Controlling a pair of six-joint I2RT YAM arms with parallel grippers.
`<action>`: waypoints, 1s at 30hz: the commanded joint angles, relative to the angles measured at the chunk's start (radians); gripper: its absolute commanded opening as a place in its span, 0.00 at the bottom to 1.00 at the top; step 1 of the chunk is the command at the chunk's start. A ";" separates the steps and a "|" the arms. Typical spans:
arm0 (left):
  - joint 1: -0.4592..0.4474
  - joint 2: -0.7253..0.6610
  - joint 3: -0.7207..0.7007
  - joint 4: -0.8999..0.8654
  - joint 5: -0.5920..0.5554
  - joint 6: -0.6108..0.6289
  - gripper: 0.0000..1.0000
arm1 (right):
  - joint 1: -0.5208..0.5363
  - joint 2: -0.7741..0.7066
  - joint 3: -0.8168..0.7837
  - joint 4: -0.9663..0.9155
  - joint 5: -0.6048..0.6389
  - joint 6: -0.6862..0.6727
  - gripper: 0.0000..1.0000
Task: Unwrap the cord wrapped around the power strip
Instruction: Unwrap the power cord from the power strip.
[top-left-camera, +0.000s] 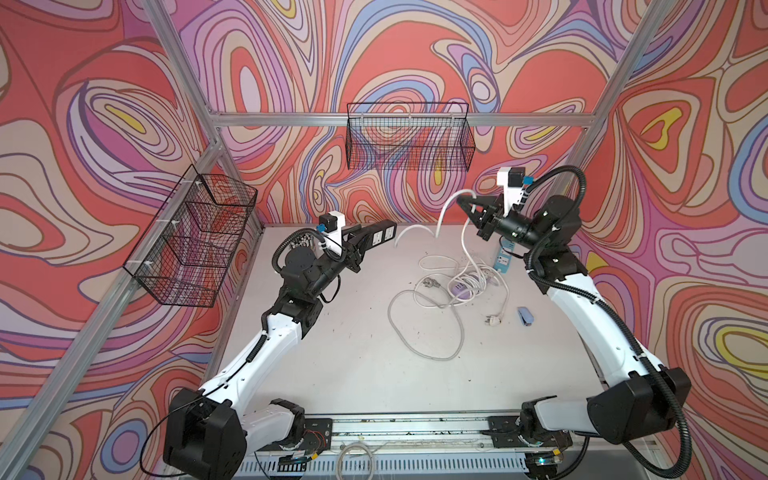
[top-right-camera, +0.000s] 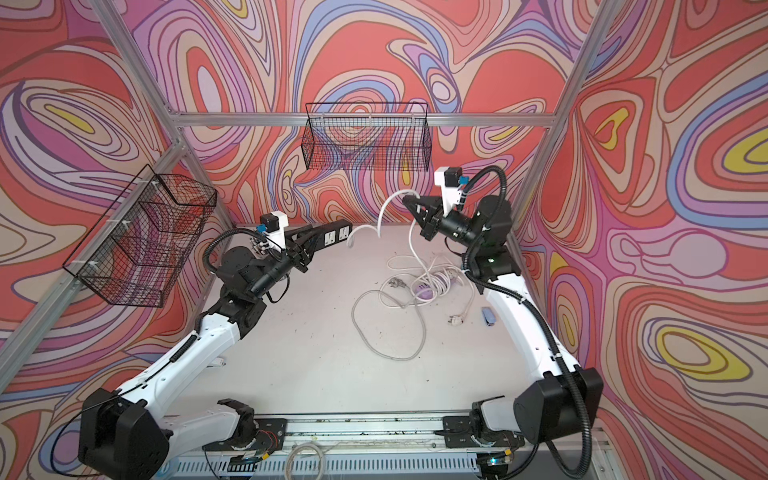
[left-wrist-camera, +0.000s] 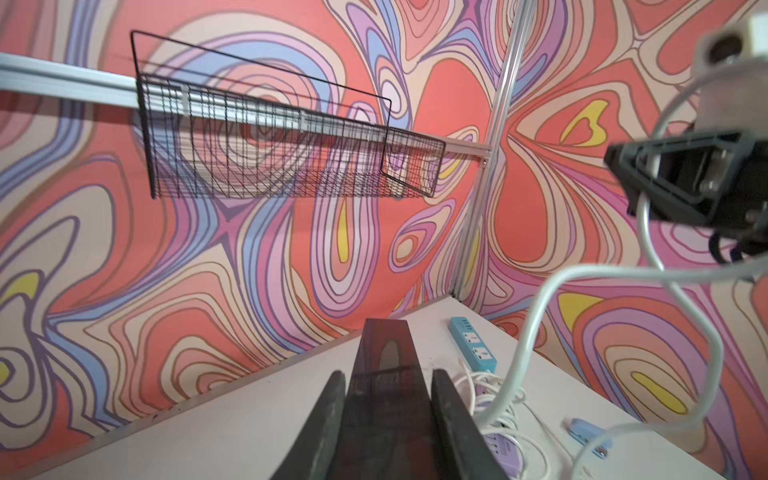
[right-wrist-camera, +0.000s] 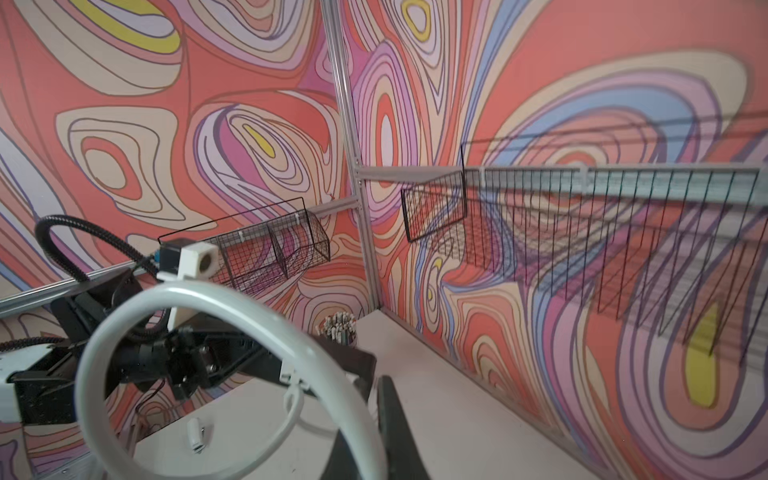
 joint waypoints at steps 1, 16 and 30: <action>0.013 0.032 0.122 0.139 -0.041 0.045 0.00 | 0.002 -0.010 -0.100 0.012 -0.064 0.045 0.00; 0.090 0.209 0.426 0.281 0.094 -0.151 0.00 | 0.309 0.332 -0.243 0.279 0.006 0.119 0.00; 0.090 0.202 0.547 0.250 0.158 -0.195 0.00 | 0.449 0.809 -0.060 0.489 0.122 0.227 0.00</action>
